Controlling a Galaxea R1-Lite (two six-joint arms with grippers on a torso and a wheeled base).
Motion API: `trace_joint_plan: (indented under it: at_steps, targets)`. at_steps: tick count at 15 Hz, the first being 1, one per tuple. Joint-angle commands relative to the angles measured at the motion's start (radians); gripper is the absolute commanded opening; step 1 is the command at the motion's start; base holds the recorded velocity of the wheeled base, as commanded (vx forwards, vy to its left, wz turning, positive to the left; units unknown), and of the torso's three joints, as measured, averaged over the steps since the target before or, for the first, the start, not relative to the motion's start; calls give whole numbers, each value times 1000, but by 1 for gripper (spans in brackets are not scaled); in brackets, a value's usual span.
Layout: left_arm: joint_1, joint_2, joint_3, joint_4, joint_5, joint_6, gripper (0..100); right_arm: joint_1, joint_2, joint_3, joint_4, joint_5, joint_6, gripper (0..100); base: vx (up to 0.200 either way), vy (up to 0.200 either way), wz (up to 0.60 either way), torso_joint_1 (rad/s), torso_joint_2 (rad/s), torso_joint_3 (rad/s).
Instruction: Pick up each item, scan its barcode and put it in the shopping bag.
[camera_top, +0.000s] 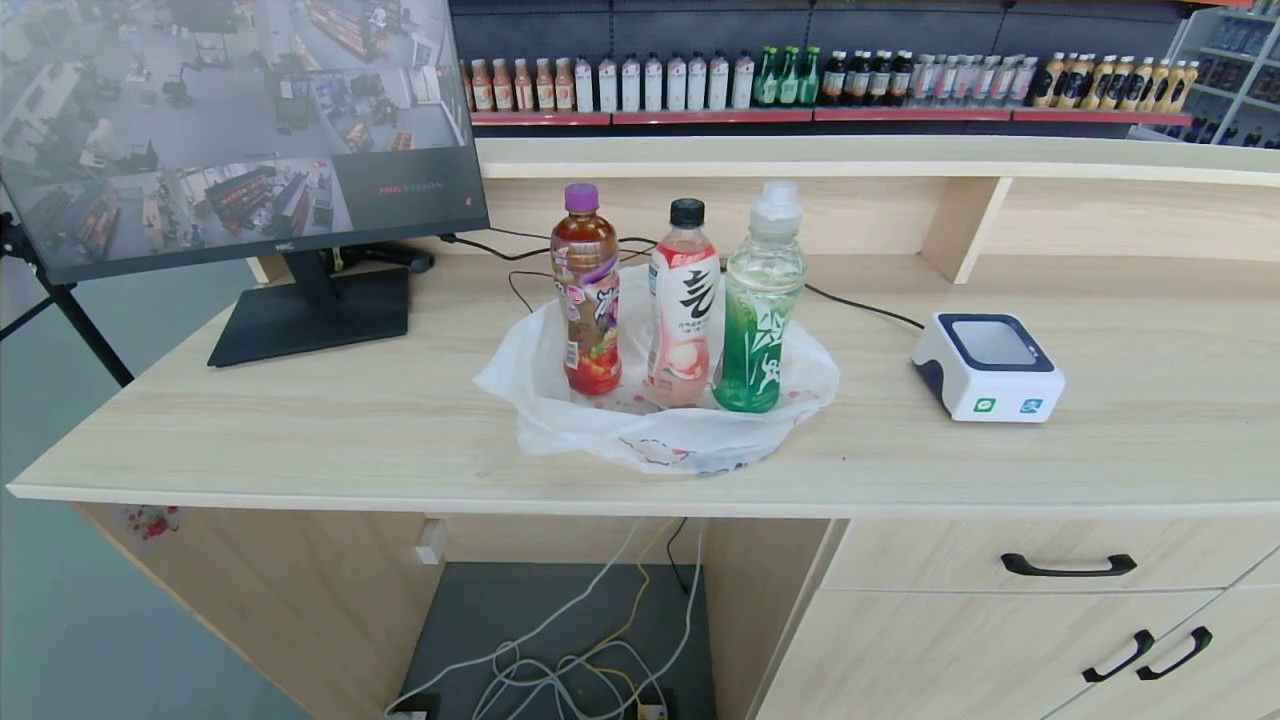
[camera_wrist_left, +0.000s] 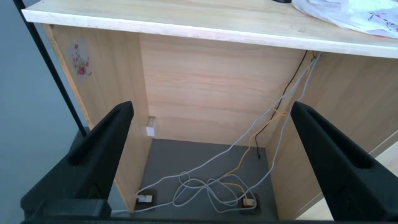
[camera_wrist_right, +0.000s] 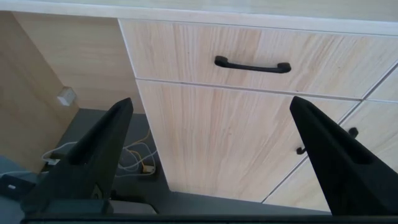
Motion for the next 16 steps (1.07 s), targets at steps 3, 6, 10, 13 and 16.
trace_joint_plan:
  at_steps: [3,6,10,13,16]
  targets:
    - [0,0,0,0,0,-1,100,0,6,0,0,0,0,100,0,0,0,0,0,0]
    - [0,0,0,0,0,-1,100,0,6,0,0,0,0,100,0,-133,0,2,3,3]
    - [0,0,0,0,0,-1,100,0,6,0,0,0,0,100,0,-200,0,4,5,4]
    - [0,0,0,0,0,-1,100,0,6,0,0,0,0,100,0,-200,0,6,7,-2]
    - [0,0,0,0,0,-1,100,0,6,0,0,0,0,100,0,-200,0,2,5,-1]
